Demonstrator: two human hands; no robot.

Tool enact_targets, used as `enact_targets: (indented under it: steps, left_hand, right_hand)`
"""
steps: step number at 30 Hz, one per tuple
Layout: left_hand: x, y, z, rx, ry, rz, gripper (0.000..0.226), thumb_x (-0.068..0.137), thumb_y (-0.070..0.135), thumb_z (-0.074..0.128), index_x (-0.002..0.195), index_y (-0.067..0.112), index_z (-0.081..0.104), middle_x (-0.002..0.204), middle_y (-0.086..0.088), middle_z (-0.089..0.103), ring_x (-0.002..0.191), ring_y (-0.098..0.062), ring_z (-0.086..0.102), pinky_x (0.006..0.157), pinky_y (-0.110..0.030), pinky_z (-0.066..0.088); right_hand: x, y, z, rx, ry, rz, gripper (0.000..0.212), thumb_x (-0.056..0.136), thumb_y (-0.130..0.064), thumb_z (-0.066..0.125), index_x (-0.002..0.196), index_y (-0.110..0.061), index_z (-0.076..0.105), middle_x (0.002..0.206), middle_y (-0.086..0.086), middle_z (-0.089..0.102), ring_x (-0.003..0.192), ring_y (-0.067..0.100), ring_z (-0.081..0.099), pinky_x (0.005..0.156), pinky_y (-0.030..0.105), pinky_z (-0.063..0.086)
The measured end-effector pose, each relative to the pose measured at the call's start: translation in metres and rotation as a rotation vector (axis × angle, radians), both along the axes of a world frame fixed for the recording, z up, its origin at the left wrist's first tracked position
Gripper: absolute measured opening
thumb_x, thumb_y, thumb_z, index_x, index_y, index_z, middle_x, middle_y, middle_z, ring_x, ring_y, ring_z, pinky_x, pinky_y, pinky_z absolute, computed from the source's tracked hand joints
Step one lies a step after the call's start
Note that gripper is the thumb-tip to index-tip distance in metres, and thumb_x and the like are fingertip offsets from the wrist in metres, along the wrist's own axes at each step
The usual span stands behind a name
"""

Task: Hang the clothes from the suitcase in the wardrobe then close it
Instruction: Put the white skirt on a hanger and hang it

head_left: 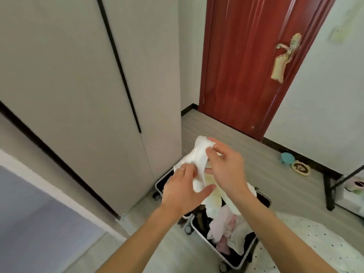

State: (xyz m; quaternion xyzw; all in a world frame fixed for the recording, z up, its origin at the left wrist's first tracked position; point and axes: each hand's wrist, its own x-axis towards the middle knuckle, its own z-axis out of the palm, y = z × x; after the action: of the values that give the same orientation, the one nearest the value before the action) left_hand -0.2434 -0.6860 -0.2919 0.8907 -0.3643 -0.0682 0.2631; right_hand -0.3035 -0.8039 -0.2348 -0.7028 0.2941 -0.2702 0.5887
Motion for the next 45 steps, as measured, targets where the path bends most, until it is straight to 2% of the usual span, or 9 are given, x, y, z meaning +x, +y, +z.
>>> enact_targets:
  steps: [7,12,15,20,25,32,37,41,45]
  left_hand:
    - [0.01,0.157,0.021,0.09,0.301,0.015,0.015,0.09,0.03,0.05,0.104,0.032,0.047,0.093,0.009,0.065,0.082,-0.021,0.059,0.076,-0.035,0.053]
    - [0.023,0.307,0.039,0.14,0.159,0.211,0.014,0.091,0.033,0.042,0.088,0.035,0.055,0.071,0.012,0.054,0.076,-0.019,0.056,0.063,-0.031,0.043]
    - [0.025,0.398,0.04,0.267,-0.022,0.329,0.009,0.092,0.033,0.043,0.092,0.029,0.051,0.088,0.012,0.051,0.079,-0.018,0.053,0.066,-0.031,0.038]
    - [0.028,0.526,0.02,0.385,0.017,0.54,0.014,0.09,0.024,0.047,0.1,0.027,0.037,0.101,0.007,0.054,0.081,-0.025,0.052,0.07,-0.034,0.04]
    - [0.021,0.632,0.024,0.281,0.205,0.716,0.027,0.086,0.027,0.042,0.108,0.036,0.055,0.104,0.008,0.068,0.094,-0.026,0.063,0.086,-0.039,0.053]
    - [0.025,0.678,0.07,-0.079,0.324,0.828,0.037,0.063,0.03,0.043,0.084,0.009,0.064,0.081,-0.011,0.067,0.078,-0.029,0.062,0.077,-0.044,0.054]
    - [0.029,0.686,0.089,-0.305,0.358,0.974,0.03,0.061,0.027,0.048,0.079,0.01,0.064,0.071,-0.003,0.061,0.071,-0.027,0.055,0.067,-0.037,0.048]
    - [0.04,0.676,0.106,-0.398,0.356,1.039,0.015,0.062,0.023,0.049,0.071,0.014,0.057,0.07,-0.004,0.057,0.07,-0.026,0.051,0.066,-0.035,0.043]
    - [0.051,0.668,0.122,-0.404,0.305,1.085,0.009,0.076,0.014,0.054,0.068,0.017,0.052,0.072,-0.003,0.056,0.071,-0.027,0.051,0.067,-0.035,0.042]
  right_hand:
    - [-0.005,0.11,0.009,-0.383,0.136,0.301,0.022,0.082,-0.007,0.061,0.083,-0.027,0.068,0.115,-0.024,0.066,0.082,0.002,0.058,0.081,0.025,0.046]
    - [0.001,0.207,0.006,-0.564,0.169,0.467,0.023,0.084,-0.009,0.068,0.09,-0.029,0.075,0.107,-0.024,0.064,0.092,-0.004,0.058,0.081,0.01,0.041]
    - [0.005,0.28,0.0,-0.612,0.157,0.568,0.03,0.087,-0.002,0.063,0.092,-0.029,0.076,0.102,-0.029,0.061,0.093,-0.016,0.054,0.082,0.0,0.037]
    - [0.033,0.379,0.01,-0.651,0.059,0.648,0.037,0.087,0.007,0.056,0.096,-0.02,0.079,0.102,-0.017,0.06,0.09,-0.003,0.057,0.081,-0.001,0.036]
    - [0.063,0.438,0.006,-0.764,0.06,0.643,0.037,0.089,0.003,0.055,0.104,-0.022,0.077,0.107,-0.013,0.056,0.086,0.005,0.058,0.077,-0.001,0.035]
    - [0.103,0.487,-0.002,-0.922,0.209,0.743,0.109,0.075,0.009,0.056,0.156,-0.036,-0.001,0.136,0.002,0.031,0.099,0.023,0.049,0.074,0.027,0.041]
    - [0.123,0.516,-0.009,-0.491,0.539,0.836,0.082,0.09,-0.029,0.066,0.156,-0.019,0.018,0.135,0.008,0.053,0.115,0.029,0.055,0.087,0.034,0.043]
    - [0.115,0.576,-0.036,-0.295,0.711,1.167,0.095,0.086,-0.047,0.068,0.159,-0.023,0.011,0.156,0.003,0.035,0.138,0.026,0.042,0.1,0.036,0.042]
    - [0.121,0.615,-0.052,0.006,0.848,1.148,0.075,0.088,-0.055,0.063,0.147,-0.02,0.034,0.139,0.002,0.05,0.114,0.025,0.058,0.088,0.05,0.055]
